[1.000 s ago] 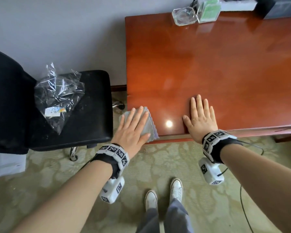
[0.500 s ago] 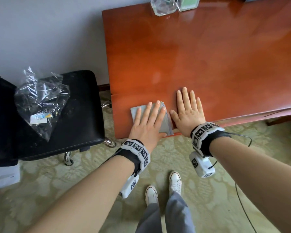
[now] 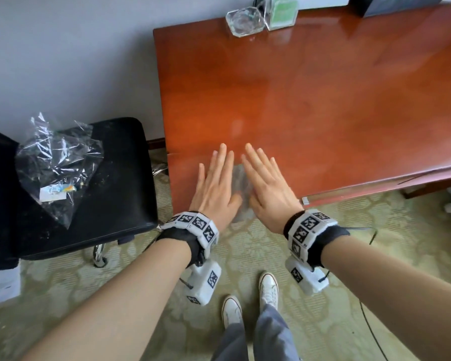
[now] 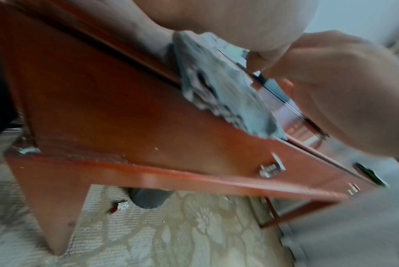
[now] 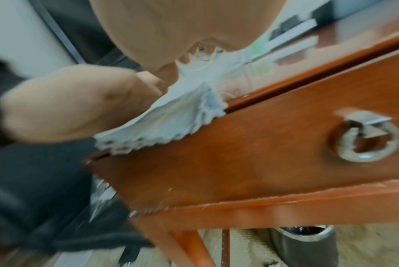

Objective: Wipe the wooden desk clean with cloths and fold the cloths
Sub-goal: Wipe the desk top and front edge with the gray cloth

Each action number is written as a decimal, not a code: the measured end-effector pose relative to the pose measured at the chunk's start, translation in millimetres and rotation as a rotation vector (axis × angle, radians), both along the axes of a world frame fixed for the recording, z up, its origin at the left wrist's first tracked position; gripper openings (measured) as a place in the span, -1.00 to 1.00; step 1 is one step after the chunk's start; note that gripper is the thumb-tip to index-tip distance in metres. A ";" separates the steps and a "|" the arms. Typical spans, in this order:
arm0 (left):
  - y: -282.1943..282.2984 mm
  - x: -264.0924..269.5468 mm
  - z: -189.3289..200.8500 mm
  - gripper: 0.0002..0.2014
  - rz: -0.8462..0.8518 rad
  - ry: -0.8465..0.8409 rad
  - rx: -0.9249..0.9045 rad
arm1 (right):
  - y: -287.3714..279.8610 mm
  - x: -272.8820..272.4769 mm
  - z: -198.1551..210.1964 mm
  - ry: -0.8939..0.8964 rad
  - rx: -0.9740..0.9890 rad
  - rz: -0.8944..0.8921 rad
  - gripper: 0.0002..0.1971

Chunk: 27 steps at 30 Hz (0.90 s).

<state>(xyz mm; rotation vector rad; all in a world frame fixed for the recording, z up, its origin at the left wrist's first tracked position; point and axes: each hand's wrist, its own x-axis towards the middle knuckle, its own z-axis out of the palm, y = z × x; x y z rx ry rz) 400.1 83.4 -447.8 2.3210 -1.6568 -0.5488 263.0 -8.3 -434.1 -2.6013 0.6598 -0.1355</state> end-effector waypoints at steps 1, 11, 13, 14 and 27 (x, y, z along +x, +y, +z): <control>-1.3 9.6 1.6 -0.26 0.069 0.000 -0.003 | 9.0 4.3 -2.9 0.036 -0.012 0.091 -0.29; -15.4 38.7 -12.4 -0.24 0.124 -0.197 0.304 | -18.6 -1.1 -27.2 0.398 -0.152 -0.012 -0.25; -16.6 38.1 -14.1 -0.22 0.134 -0.190 0.314 | -52.9 -19.3 -27.7 0.434 -0.143 -0.127 -0.24; -17.8 38.4 -14.4 -0.22 0.131 -0.183 0.319 | -69.7 -30.0 -27.7 0.450 -0.137 -0.194 -0.26; -18.9 38.9 -17.8 -0.19 0.141 -0.219 0.311 | -40.4 23.4 -26.9 0.415 -0.107 -0.411 -0.29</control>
